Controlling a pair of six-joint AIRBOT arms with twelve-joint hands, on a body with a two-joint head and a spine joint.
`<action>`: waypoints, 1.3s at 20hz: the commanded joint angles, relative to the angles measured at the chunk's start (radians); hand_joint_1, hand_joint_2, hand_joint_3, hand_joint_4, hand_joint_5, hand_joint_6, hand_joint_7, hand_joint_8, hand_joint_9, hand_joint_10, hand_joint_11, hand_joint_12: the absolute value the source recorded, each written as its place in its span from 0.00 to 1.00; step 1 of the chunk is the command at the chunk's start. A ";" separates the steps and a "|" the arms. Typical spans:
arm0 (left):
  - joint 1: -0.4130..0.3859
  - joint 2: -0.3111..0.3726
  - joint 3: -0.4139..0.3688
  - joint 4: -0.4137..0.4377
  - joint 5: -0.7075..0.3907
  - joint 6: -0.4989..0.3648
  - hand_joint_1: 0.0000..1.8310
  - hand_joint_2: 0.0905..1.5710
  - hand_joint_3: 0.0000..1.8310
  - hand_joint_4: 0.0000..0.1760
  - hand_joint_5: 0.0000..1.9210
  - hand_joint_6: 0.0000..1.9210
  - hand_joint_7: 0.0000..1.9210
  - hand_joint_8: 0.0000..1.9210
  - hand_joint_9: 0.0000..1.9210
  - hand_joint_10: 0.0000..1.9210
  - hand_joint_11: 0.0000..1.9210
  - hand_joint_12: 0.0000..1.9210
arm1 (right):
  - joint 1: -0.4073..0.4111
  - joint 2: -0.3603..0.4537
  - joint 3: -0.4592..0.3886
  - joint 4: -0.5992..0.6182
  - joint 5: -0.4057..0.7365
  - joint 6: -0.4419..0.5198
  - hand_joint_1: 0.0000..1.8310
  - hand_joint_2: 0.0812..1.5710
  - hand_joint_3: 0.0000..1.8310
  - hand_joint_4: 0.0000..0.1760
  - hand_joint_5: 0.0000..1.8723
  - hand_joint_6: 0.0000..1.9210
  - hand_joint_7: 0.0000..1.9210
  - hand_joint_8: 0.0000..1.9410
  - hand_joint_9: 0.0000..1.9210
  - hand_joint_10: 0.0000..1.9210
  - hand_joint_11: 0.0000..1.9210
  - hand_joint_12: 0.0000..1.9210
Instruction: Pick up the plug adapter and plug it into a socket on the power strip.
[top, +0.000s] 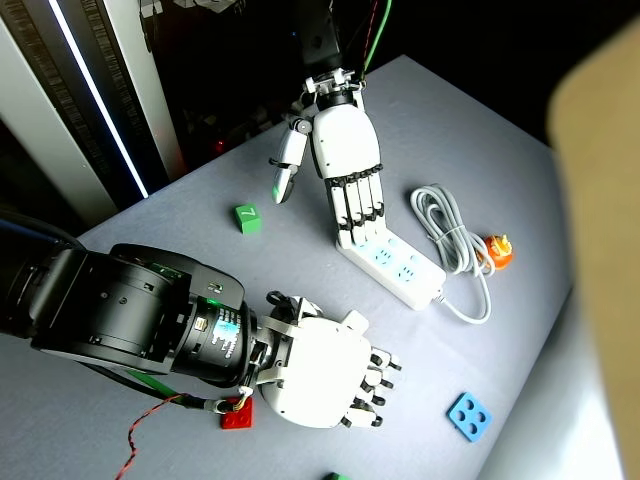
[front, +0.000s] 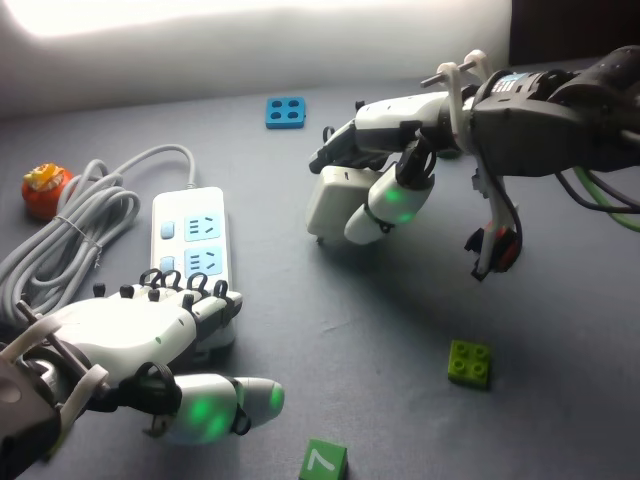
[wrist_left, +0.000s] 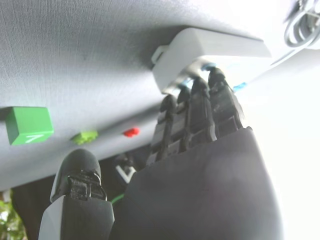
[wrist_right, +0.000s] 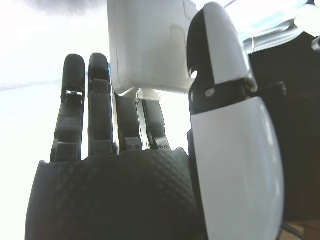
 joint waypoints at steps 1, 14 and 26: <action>-0.004 0.001 0.007 0.014 -0.050 0.000 0.00 0.74 0.00 0.00 0.01 0.00 0.00 0.00 0.01 0.00 0.01 0.01 | 0.001 0.001 0.004 0.005 0.096 0.005 0.60 0.63 0.00 0.00 0.20 0.00 0.21 0.00 0.20 0.01 0.00 0.53; 0.007 0.010 0.007 -0.027 -0.019 0.000 0.00 0.73 0.00 0.00 0.02 0.00 0.01 0.00 0.01 0.00 0.00 0.01 | -0.009 -0.020 0.024 0.005 0.101 -0.001 0.63 0.63 0.00 0.00 0.32 0.01 0.32 0.01 0.30 0.01 0.06 0.55; 0.007 0.020 0.002 -0.091 -0.001 0.000 0.00 0.73 0.00 0.00 0.03 0.00 0.02 0.00 0.02 0.00 0.01 0.01 | -0.010 -0.020 0.024 0.005 0.097 0.004 0.68 0.65 0.00 0.00 0.48 0.01 0.49 0.01 0.49 0.02 0.25 0.51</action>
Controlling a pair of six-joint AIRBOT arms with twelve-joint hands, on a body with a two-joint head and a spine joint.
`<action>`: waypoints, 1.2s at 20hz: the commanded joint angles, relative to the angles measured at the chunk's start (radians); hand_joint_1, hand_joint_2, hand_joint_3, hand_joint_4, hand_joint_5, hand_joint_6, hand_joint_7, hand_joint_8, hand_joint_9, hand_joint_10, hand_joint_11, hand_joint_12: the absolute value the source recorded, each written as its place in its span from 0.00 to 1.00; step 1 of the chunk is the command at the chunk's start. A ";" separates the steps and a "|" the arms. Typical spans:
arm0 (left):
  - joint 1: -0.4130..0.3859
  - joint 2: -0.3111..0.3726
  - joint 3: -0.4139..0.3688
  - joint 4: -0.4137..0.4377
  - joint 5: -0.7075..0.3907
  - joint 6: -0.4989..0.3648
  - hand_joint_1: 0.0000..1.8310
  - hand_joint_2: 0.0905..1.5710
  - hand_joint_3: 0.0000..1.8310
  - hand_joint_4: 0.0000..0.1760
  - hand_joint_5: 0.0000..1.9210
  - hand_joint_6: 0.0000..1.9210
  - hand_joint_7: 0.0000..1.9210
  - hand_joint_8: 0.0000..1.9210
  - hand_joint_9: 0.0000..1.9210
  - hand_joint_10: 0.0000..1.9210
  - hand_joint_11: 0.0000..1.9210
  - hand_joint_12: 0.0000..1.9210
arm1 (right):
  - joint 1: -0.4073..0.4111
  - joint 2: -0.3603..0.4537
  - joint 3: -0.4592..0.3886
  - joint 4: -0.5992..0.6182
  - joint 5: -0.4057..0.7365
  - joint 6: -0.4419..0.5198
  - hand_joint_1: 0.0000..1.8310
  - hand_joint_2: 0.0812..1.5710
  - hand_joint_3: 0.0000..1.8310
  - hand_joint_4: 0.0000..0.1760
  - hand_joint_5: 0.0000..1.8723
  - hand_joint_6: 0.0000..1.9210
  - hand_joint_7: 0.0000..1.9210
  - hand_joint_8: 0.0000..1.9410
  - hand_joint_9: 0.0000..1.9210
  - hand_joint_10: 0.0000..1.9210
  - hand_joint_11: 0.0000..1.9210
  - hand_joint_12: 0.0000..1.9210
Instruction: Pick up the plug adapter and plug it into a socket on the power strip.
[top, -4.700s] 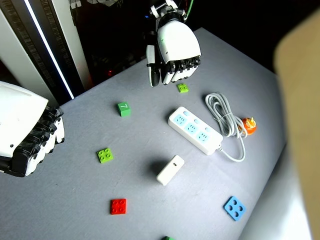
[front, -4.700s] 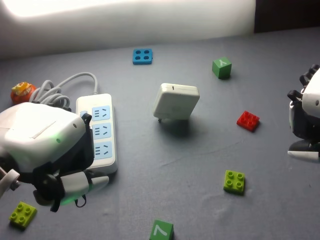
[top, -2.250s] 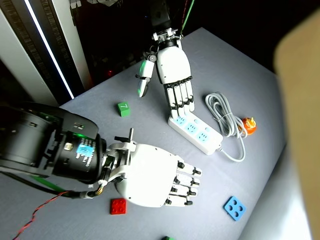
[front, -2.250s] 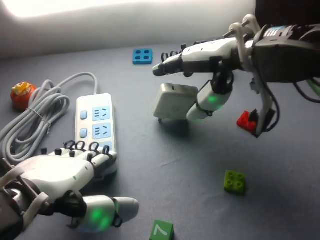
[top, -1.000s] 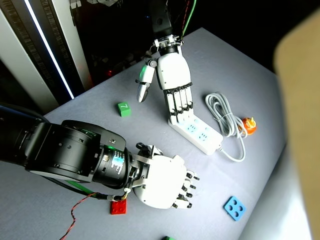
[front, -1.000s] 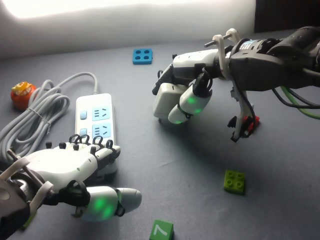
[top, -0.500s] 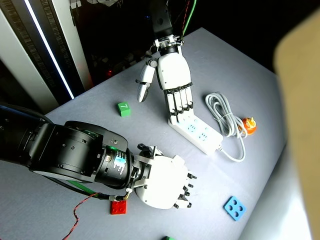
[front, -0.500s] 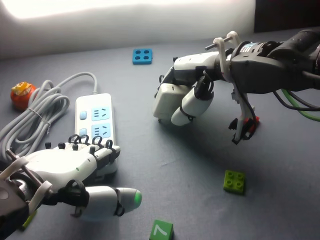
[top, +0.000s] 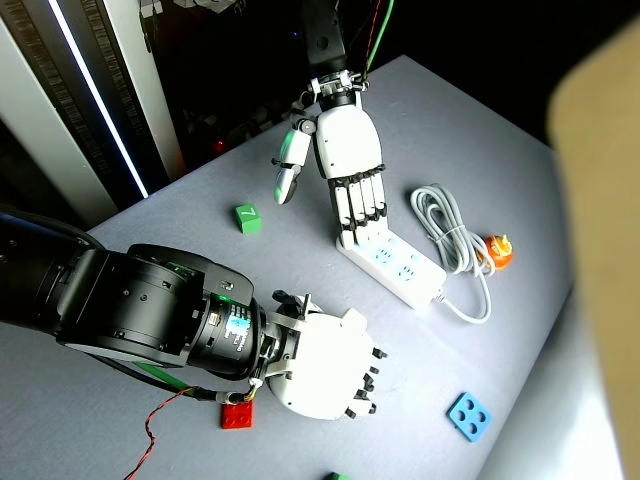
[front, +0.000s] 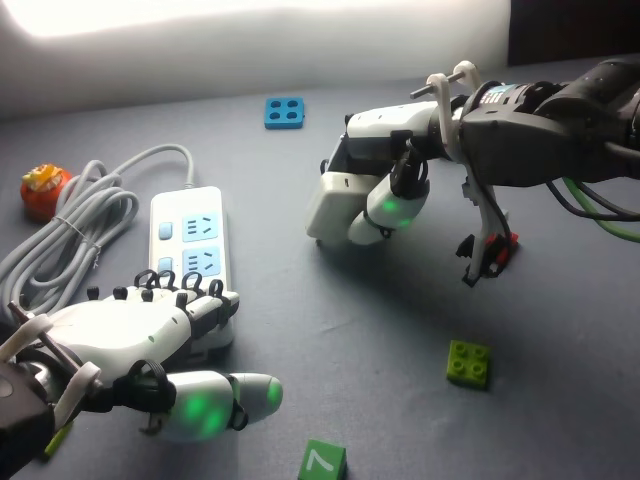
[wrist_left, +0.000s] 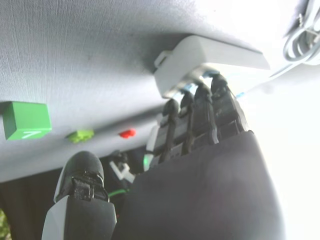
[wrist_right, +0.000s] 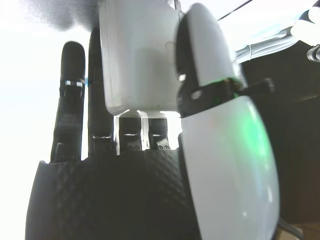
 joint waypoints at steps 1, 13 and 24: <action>0.001 0.010 0.000 -0.013 -0.030 -0.002 0.00 0.74 0.00 0.00 0.03 0.00 0.02 0.00 0.02 0.00 0.01 0.01 | 0.005 0.003 0.003 0.005 0.077 0.005 0.68 0.65 0.01 0.00 0.53 0.39 0.59 0.26 0.54 0.01 0.32 0.48; -0.002 0.009 -0.008 -0.013 0.000 0.037 0.00 0.73 0.00 0.00 0.03 0.00 0.03 0.00 0.04 0.01 0.04 0.04 | 0.039 0.038 -0.015 0.005 0.031 -0.037 0.69 0.66 0.00 0.00 0.56 0.38 0.60 0.43 0.69 0.04 0.43 0.52; -0.009 0.006 -0.006 -0.013 0.009 0.043 0.00 0.73 0.00 0.00 0.02 0.00 0.03 0.00 0.04 0.00 0.00 0.17 | 0.184 0.083 -0.087 -0.013 -0.083 -0.196 0.71 0.65 0.00 0.00 0.57 0.36 0.60 0.43 0.57 0.34 0.43 0.52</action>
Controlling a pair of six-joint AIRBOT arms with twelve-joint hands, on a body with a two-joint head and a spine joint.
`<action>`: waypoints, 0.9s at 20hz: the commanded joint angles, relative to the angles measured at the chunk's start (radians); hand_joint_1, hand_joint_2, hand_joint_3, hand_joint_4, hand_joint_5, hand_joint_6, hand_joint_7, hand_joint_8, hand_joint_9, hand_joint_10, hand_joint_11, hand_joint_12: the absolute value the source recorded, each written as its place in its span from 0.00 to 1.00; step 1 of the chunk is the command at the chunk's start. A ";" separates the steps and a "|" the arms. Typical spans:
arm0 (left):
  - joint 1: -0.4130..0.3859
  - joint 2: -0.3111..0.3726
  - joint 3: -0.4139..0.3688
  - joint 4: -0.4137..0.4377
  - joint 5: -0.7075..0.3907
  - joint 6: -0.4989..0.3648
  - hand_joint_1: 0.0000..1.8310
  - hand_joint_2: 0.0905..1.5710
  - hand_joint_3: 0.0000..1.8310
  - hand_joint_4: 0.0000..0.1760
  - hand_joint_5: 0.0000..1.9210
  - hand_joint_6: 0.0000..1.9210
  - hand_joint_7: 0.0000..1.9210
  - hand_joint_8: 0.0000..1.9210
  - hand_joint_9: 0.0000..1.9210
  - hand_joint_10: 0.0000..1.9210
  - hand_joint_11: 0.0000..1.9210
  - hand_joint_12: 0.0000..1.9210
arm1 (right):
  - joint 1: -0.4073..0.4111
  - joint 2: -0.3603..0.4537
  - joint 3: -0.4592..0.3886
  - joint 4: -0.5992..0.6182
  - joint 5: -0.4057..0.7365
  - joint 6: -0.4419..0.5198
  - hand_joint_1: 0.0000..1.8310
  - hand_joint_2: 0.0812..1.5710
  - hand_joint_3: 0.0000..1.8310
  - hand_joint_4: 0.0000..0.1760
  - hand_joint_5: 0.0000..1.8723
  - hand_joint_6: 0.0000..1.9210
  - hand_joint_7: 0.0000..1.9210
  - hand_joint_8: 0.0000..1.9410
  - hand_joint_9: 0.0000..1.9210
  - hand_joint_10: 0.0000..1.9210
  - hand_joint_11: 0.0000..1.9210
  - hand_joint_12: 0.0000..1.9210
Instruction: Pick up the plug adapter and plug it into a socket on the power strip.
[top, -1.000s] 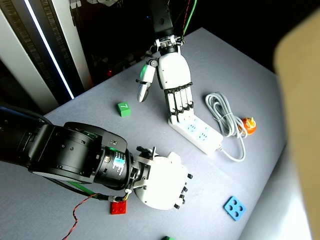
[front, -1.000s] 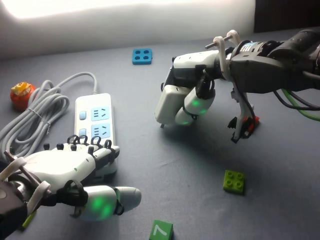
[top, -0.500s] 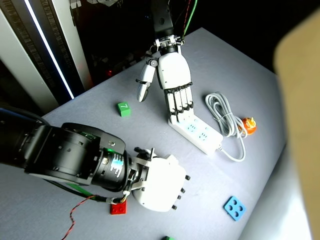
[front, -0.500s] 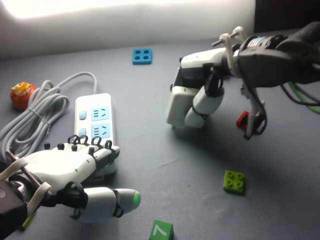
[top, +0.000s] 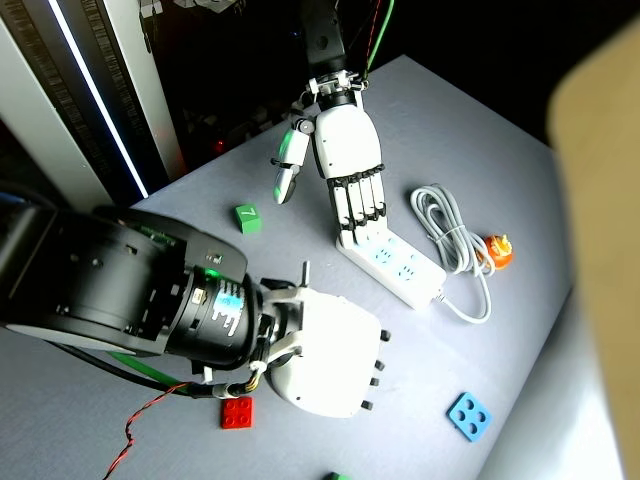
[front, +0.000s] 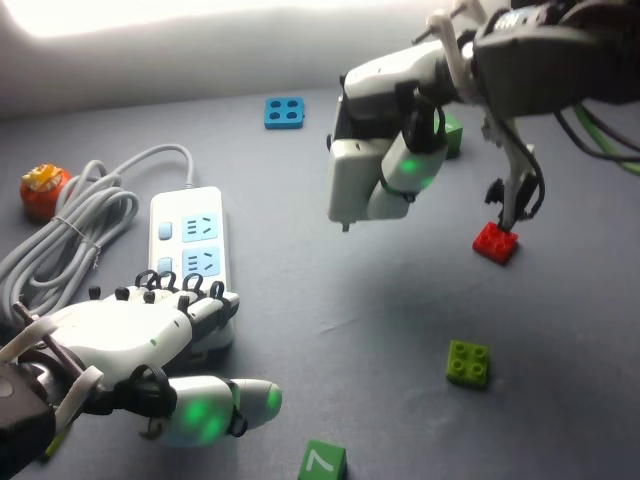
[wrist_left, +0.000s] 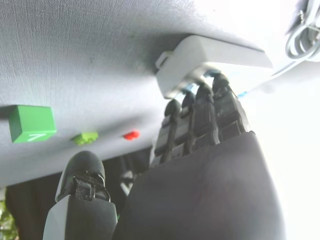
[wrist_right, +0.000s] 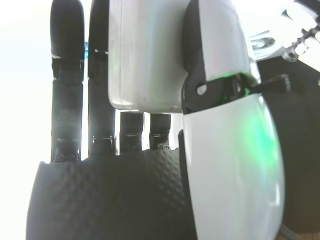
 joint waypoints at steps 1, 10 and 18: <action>-0.002 0.004 0.001 -0.007 -0.002 -0.005 0.00 0.73 0.00 0.00 0.02 0.00 0.03 0.00 0.04 0.00 0.00 0.17 | 0.033 -0.004 0.001 -0.086 0.064 0.031 0.69 0.66 0.00 0.00 0.56 0.38 0.59 0.45 0.59 0.26 0.43 0.52; -0.009 0.004 0.008 -0.007 0.003 -0.005 0.00 0.74 0.00 0.00 0.02 0.00 0.03 0.00 0.04 0.00 0.00 0.17 | 0.101 -0.125 0.014 -0.841 -0.139 0.470 0.76 0.64 0.00 0.00 0.57 0.34 0.60 0.42 0.56 0.48 0.44 0.51; -0.007 0.004 0.007 -0.007 0.014 0.000 0.00 0.74 0.00 0.00 0.02 0.00 0.03 0.00 0.04 0.00 0.00 0.17 | 0.113 -0.240 0.031 -0.968 -0.134 0.668 0.76 0.64 0.00 0.00 0.60 0.29 0.60 0.42 0.57 0.48 0.45 0.52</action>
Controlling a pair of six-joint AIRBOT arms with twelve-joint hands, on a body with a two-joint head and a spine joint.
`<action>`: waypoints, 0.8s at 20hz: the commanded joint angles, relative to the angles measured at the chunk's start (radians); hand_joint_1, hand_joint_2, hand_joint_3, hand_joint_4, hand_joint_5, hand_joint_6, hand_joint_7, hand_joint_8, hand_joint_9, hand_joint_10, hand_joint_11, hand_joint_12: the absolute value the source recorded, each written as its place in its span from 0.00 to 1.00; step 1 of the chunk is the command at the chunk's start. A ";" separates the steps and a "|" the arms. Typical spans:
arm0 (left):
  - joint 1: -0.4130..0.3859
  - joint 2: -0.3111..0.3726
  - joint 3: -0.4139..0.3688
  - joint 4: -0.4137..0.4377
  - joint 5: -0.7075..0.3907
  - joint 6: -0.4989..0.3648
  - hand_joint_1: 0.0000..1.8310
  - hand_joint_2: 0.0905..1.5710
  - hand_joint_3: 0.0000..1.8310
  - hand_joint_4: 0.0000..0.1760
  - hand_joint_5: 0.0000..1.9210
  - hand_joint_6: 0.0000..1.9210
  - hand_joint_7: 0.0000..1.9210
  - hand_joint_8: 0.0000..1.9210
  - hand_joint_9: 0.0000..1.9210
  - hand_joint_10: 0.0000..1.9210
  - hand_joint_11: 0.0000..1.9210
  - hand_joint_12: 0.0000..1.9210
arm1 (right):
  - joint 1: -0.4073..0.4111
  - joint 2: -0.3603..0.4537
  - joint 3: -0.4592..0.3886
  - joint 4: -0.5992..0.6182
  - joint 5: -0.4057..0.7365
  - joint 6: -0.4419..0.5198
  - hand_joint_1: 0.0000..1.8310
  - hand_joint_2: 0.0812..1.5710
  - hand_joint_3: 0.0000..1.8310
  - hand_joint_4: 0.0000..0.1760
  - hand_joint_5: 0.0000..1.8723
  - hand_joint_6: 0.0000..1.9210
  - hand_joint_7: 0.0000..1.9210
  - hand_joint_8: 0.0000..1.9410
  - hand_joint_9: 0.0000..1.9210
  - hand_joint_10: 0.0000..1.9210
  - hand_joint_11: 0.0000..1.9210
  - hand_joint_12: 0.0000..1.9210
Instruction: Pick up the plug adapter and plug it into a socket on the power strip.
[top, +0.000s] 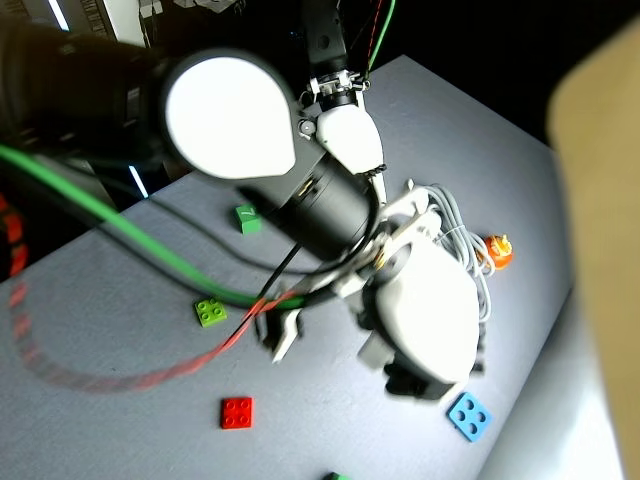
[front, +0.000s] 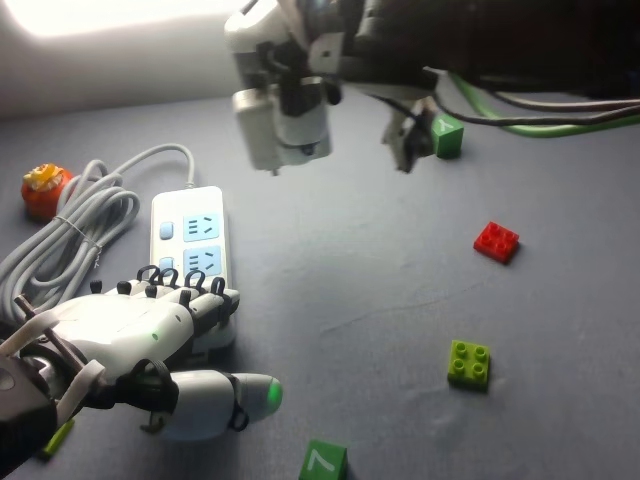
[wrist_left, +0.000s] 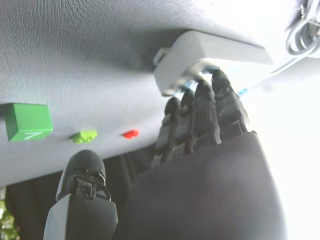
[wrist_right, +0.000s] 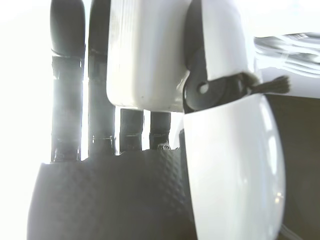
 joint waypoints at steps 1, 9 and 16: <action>0.003 0.004 0.001 -0.007 0.003 -0.003 0.00 0.74 0.00 0.00 0.02 0.00 0.02 0.00 0.04 0.00 0.00 0.16 | 0.018 0.000 0.010 -0.051 0.062 0.010 0.76 0.64 0.00 0.00 0.59 0.30 0.60 0.43 0.57 0.47 0.45 0.52; -0.001 0.004 0.001 -0.007 0.008 0.003 0.00 0.73 0.00 0.00 0.03 0.00 0.03 0.00 0.04 0.00 0.00 0.17 | -0.010 -0.127 0.121 -0.051 0.081 0.056 0.76 0.64 0.00 0.00 0.60 0.28 0.60 0.40 0.58 0.48 0.46 0.53; -0.008 0.001 0.001 -0.007 0.008 0.008 0.00 0.73 0.00 0.00 0.04 0.00 0.04 0.00 0.05 0.00 0.00 0.20 | -0.041 -0.189 0.191 -0.053 0.099 0.085 0.77 0.63 0.00 0.00 0.60 0.28 0.61 0.38 0.60 0.45 0.48 0.51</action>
